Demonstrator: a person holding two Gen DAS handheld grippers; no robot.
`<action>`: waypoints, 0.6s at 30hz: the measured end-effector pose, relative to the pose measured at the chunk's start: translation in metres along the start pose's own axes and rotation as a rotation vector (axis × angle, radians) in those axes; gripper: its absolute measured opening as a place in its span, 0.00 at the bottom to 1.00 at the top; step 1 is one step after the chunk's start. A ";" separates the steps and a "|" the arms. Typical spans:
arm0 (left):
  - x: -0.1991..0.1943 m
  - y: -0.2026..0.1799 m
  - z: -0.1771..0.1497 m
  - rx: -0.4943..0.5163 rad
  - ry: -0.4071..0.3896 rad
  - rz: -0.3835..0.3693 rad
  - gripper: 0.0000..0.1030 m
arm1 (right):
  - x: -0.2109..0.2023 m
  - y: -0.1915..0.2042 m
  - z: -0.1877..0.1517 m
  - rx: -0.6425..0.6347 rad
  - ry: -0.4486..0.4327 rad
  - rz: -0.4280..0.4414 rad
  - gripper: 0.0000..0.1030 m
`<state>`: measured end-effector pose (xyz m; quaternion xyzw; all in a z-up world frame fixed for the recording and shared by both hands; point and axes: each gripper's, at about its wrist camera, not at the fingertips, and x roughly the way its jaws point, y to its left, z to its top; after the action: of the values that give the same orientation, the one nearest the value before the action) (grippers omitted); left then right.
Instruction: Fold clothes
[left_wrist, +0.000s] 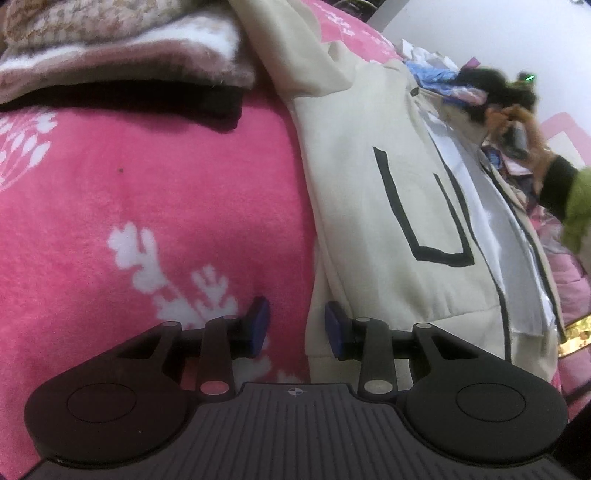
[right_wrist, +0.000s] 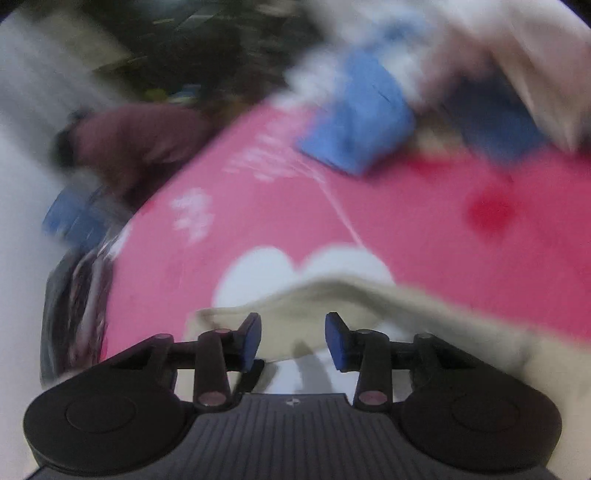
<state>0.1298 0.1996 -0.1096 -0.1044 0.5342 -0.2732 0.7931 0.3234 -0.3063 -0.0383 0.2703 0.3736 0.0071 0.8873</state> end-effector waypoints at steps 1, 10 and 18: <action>0.000 -0.001 0.001 0.004 0.002 0.006 0.33 | -0.001 0.015 -0.009 -0.088 0.017 0.026 0.40; -0.020 -0.007 0.000 -0.011 -0.008 0.069 0.33 | 0.046 0.087 -0.094 -0.588 0.182 -0.006 0.36; -0.026 -0.014 -0.005 0.025 -0.021 0.070 0.33 | -0.010 0.048 -0.083 -0.311 0.283 0.025 0.39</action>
<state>0.1137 0.2031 -0.0847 -0.0787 0.5256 -0.2508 0.8091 0.2702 -0.2280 -0.0564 0.1312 0.4854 0.1137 0.8569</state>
